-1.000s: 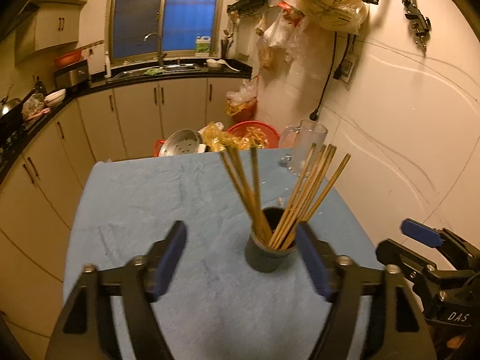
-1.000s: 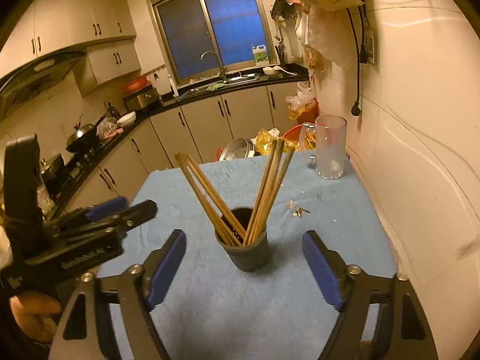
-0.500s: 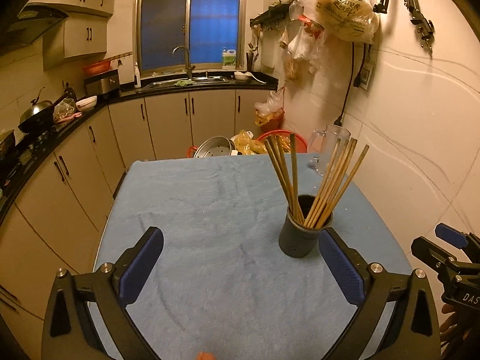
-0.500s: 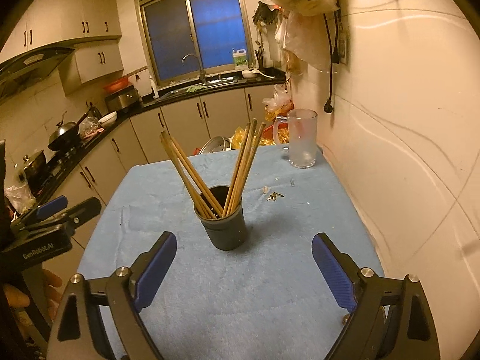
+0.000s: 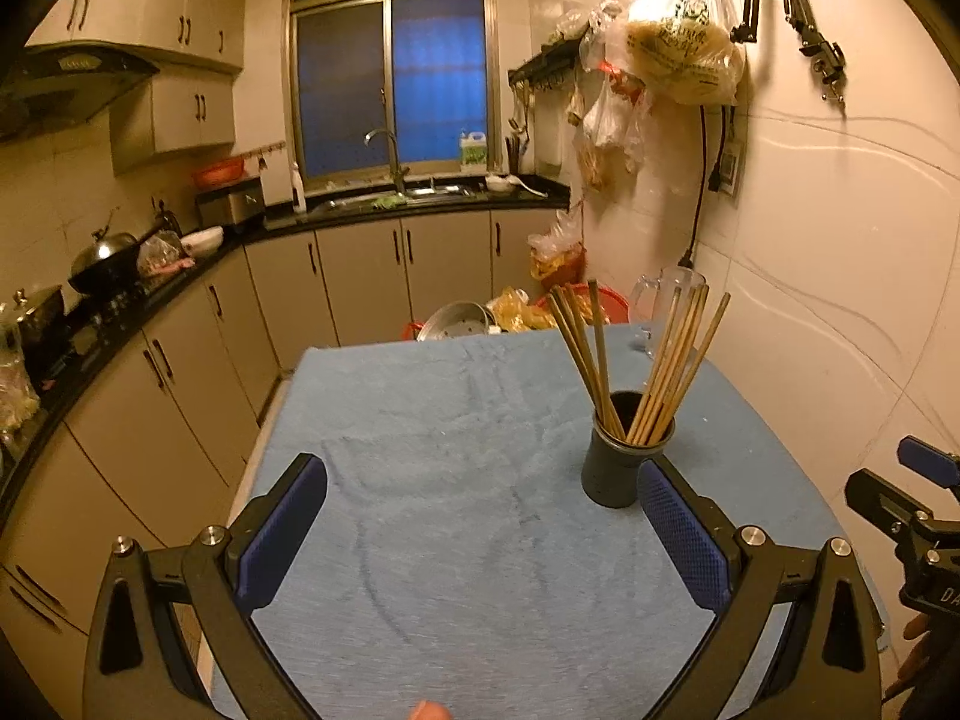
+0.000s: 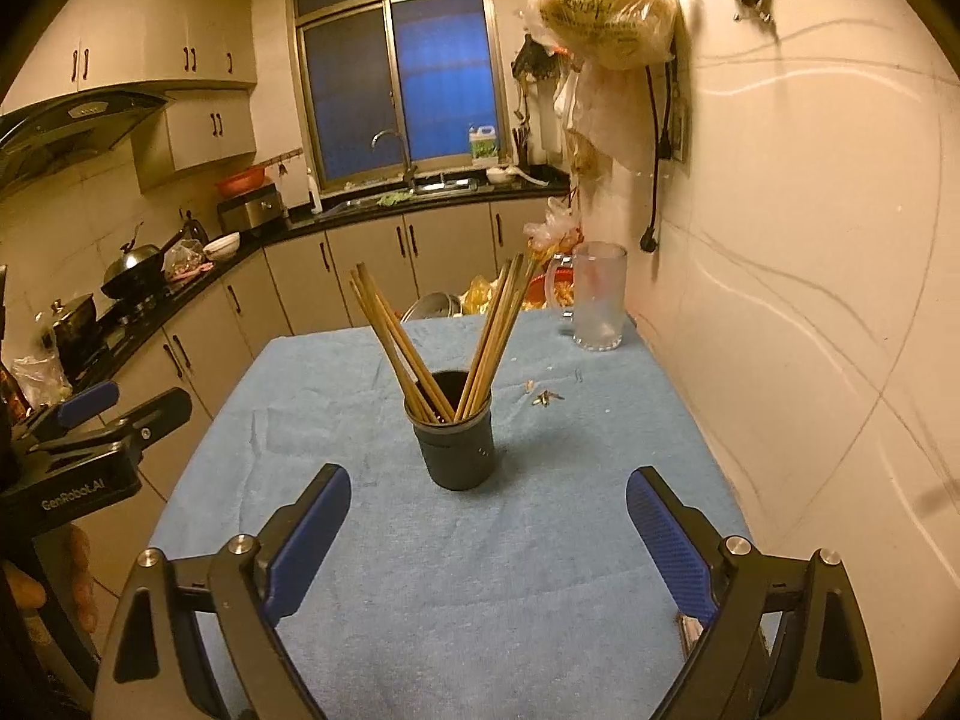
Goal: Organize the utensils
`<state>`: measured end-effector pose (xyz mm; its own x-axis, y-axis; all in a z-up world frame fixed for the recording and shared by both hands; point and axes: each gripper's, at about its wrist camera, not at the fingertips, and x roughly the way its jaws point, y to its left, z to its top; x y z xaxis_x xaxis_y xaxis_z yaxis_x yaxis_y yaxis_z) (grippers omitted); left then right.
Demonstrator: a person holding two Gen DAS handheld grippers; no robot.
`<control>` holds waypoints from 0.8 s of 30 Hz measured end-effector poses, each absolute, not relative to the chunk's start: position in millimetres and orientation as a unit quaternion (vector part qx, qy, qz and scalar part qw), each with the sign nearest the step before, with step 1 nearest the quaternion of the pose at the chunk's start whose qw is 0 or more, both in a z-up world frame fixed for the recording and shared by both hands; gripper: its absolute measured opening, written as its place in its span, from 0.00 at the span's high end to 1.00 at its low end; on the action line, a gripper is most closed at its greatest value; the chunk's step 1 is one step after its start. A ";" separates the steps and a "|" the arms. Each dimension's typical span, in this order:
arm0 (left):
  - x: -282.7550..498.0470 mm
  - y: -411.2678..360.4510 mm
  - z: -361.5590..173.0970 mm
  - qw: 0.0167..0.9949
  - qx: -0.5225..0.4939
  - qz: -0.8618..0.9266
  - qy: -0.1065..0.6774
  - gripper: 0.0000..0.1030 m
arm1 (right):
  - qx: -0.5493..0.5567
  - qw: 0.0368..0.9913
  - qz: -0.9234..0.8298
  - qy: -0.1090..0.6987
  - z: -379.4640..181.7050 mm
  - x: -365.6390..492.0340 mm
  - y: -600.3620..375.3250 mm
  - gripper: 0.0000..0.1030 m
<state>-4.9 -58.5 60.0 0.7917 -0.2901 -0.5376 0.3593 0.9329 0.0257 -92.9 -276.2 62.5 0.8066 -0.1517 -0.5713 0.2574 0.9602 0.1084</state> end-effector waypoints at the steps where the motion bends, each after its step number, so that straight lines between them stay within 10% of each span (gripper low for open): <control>1: -5.7 -56.8 61.5 0.945 0.063 -0.169 0.272 0.00 | 0.089 0.948 -0.110 0.286 64.9 -96.0 -274.8 0.08; 24: -31.4 -55.7 83.8 0.963 0.087 -0.158 0.201 0.00 | 0.063 0.965 -0.116 0.226 88.2 -130.6 -258.6 0.07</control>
<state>-31.4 -55.7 83.8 0.8695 -0.2695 -0.4138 0.3396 0.9347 0.1047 -130.6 -258.6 88.2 0.8705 -0.1951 -0.4518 0.2524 0.9651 0.0696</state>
